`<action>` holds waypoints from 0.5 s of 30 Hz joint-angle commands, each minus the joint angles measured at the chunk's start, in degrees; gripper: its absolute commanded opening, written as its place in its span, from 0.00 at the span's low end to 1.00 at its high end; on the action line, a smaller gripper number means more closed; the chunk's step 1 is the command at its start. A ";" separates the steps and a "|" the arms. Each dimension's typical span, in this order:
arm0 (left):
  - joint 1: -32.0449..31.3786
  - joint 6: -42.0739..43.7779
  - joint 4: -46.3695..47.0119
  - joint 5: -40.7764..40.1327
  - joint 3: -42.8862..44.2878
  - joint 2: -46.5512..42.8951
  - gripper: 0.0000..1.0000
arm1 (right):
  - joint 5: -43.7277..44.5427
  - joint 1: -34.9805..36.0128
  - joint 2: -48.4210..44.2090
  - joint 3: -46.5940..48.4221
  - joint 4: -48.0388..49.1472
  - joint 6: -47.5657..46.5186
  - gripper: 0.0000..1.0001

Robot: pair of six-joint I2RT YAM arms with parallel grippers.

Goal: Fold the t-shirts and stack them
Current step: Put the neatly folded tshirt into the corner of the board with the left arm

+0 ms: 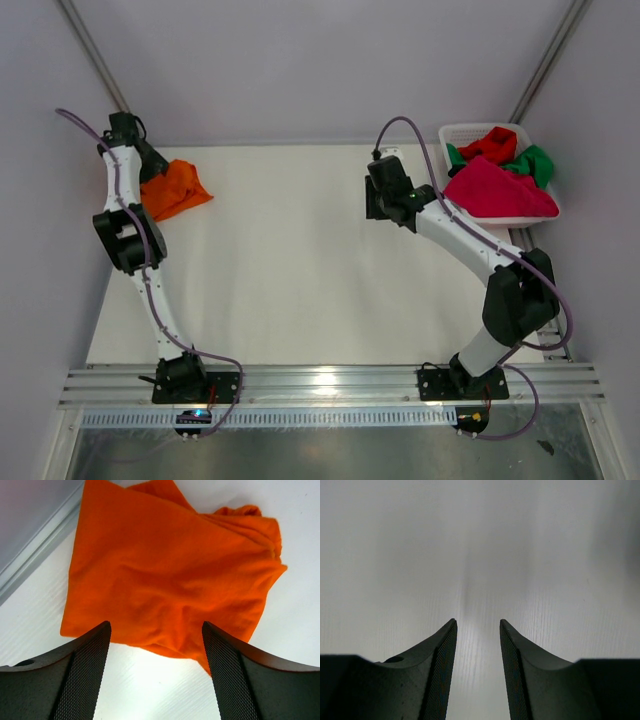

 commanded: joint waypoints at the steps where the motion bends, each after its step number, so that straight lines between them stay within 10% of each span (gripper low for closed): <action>1: 0.35 1.09 -0.59 2.42 -3.02 -7.04 0.76 | -0.66 -0.12 -0.53 -1.32 2.50 1.26 0.44; 15: -1.68 -0.13 -0.68 -5.04 -20.53 -10.13 0.73 | -1.81 -0.12 -2.90 -4.57 3.99 2.50 0.44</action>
